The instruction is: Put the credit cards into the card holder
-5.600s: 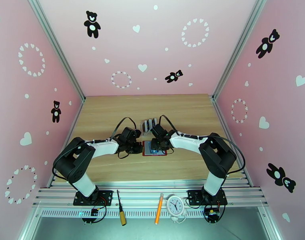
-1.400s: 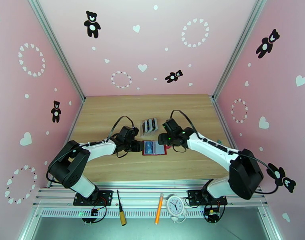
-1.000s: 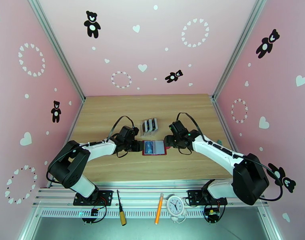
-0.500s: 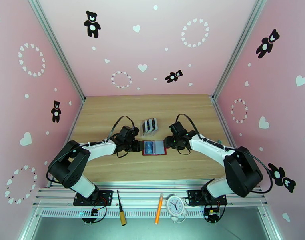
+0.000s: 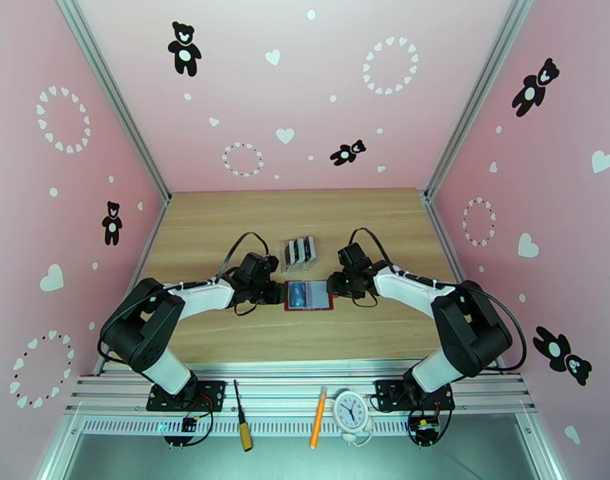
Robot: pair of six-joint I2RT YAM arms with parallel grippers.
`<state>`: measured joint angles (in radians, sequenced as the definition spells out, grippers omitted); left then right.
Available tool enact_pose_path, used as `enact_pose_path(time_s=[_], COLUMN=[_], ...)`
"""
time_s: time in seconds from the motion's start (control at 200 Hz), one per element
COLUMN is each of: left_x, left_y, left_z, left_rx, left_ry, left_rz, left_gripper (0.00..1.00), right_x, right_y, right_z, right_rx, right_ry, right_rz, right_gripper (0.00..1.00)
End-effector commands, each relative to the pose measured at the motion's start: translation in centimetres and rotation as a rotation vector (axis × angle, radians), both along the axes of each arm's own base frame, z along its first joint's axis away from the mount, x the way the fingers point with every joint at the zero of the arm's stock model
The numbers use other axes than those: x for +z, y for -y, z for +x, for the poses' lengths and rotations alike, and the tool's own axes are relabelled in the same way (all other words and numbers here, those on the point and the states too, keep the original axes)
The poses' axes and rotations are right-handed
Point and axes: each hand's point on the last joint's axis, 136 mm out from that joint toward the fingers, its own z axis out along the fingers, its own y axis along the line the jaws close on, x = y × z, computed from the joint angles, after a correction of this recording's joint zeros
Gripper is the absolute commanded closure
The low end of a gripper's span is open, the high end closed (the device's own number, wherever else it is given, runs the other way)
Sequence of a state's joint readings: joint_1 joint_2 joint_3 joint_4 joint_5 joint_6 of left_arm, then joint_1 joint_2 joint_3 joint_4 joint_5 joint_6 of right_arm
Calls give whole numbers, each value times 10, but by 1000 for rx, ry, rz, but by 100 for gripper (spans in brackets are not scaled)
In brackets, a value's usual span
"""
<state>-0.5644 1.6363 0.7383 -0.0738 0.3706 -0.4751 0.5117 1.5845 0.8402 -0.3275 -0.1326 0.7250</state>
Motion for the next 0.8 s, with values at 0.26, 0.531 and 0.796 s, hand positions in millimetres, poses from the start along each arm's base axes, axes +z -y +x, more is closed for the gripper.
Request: enact_pose_path(time_s=[0.26,0.531,0.796], left_x=[-5,-5,-6], left_y=[7,8,8], left_z=[0,-1,-1], left_rx=[-7,-7,-8], left_ry=[-39,-43,-49], left_rz=[-39,-46,-47], left_gripper=[60,60,60], right_x=[-16,-16,-5], right_y=[5,4,4], right_z=[-8,-9,-9], right_rx=[-5,-6,0], right_ry=[-33,-36,-17], right_rz=[-3,-2,12], right_gripper=[60,72,88])
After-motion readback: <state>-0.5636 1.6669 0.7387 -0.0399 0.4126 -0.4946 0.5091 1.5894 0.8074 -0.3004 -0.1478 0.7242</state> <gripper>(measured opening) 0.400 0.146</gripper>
